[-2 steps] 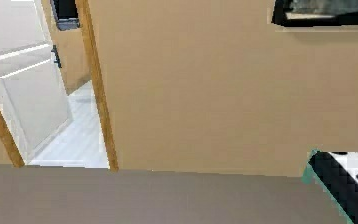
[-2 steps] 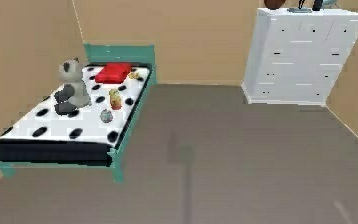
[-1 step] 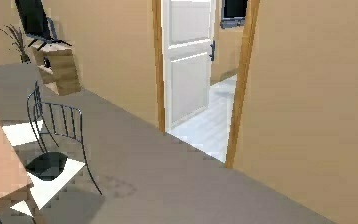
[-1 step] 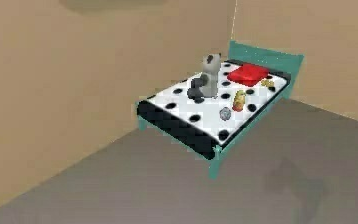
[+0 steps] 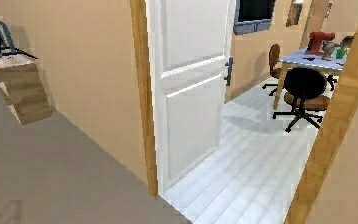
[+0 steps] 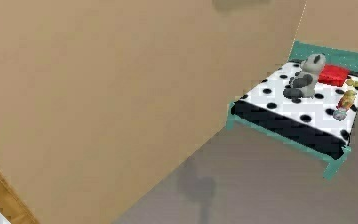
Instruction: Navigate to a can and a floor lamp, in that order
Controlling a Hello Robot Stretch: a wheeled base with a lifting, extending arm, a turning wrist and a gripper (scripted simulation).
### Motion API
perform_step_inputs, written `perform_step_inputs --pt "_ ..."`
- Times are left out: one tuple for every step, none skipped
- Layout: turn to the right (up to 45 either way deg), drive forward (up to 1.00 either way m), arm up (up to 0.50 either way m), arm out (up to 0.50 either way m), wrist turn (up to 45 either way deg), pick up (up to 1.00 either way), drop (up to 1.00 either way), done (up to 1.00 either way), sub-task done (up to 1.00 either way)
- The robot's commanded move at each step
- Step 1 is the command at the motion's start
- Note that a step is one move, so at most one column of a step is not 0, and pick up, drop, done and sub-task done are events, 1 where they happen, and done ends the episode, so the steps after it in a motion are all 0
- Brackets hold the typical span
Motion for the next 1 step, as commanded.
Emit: perform_step_inputs --pt "-3.0 0.00 0.00 0.00 0.0 0.00 0.00 0.00 0.00"
